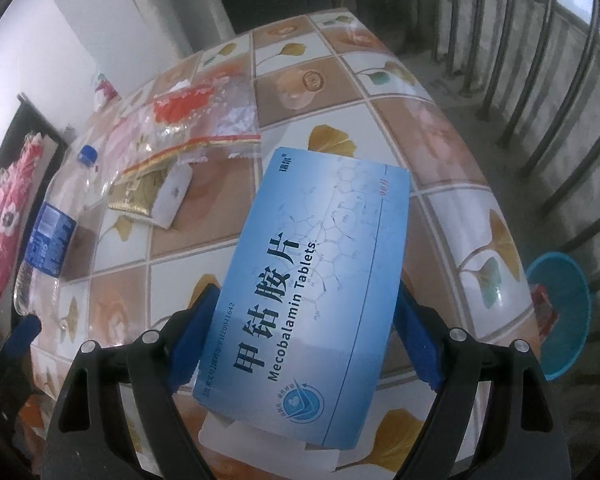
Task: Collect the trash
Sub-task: 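Grasp the clear plastic wrapper with the left tool while the right tool holds the box, then carry the box and clear wrapper over the blue wastebasket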
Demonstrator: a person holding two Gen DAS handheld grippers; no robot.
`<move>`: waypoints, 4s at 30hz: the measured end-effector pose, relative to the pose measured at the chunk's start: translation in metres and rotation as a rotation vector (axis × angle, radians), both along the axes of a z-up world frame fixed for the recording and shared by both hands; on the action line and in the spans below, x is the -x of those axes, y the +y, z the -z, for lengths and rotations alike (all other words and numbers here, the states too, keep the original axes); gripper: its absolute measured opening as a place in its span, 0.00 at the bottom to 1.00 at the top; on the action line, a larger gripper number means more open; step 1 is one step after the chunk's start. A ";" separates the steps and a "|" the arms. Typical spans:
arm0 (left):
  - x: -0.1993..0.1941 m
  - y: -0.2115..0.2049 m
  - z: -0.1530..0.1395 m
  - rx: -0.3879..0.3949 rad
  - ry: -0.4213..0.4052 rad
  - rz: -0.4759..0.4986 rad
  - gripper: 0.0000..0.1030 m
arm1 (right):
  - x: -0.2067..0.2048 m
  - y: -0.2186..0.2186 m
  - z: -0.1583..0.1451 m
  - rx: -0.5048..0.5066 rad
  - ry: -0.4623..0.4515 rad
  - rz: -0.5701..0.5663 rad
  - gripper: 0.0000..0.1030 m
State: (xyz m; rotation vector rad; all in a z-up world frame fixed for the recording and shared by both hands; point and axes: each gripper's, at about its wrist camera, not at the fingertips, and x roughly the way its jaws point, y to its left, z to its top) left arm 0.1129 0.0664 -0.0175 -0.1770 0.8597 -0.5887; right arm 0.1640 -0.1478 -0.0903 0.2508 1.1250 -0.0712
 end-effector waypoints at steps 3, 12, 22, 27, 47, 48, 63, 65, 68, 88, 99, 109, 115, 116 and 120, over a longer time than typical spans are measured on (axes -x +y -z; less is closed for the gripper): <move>-0.011 -0.009 -0.003 0.012 -0.006 0.002 0.84 | 0.005 0.002 0.000 -0.003 -0.015 0.007 0.77; -0.073 -0.041 0.002 0.004 0.049 -0.039 0.82 | 0.009 -0.009 0.001 -0.077 -0.054 0.008 0.77; -0.161 -0.051 0.012 0.101 0.168 -0.163 0.67 | 0.009 -0.013 0.001 -0.100 -0.058 -0.001 0.77; -0.186 -0.053 0.030 0.140 0.245 -0.196 0.60 | 0.009 -0.013 0.001 -0.102 -0.057 -0.010 0.77; -0.183 -0.050 0.024 0.252 0.192 -0.187 0.08 | 0.012 -0.015 0.000 -0.111 -0.062 -0.020 0.77; -0.180 -0.050 0.019 0.258 0.175 -0.177 0.08 | 0.012 -0.015 0.000 -0.112 -0.061 -0.019 0.77; -0.099 -0.048 -0.044 0.139 -0.106 -0.037 0.06 | 0.011 -0.007 -0.003 -0.072 -0.006 -0.043 0.85; -0.090 -0.045 -0.046 0.124 -0.123 -0.030 0.06 | 0.013 -0.002 -0.001 -0.052 -0.004 -0.055 0.87; -0.078 -0.041 -0.046 0.107 -0.141 -0.027 0.06 | 0.015 0.006 0.002 -0.017 -0.004 -0.068 0.91; -0.065 -0.023 -0.045 0.122 -0.143 -0.064 0.06 | 0.024 0.019 0.006 0.085 -0.043 -0.097 0.93; -0.063 -0.019 -0.044 0.093 -0.169 -0.075 0.06 | 0.022 0.022 0.006 0.115 -0.027 -0.109 0.84; -0.057 -0.020 -0.055 0.071 -0.212 -0.073 0.06 | 0.028 0.020 -0.006 0.091 -0.047 -0.114 0.77; -0.047 -0.026 -0.063 0.064 -0.242 -0.047 0.06 | 0.038 0.001 -0.025 0.017 -0.100 -0.078 0.75; -0.046 -0.028 -0.065 0.064 -0.246 -0.040 0.06 | 0.041 -0.006 -0.030 -0.007 -0.114 -0.065 0.75; -0.040 -0.041 -0.071 0.063 -0.262 -0.001 0.06 | 0.055 -0.032 -0.042 -0.092 -0.152 -0.011 0.72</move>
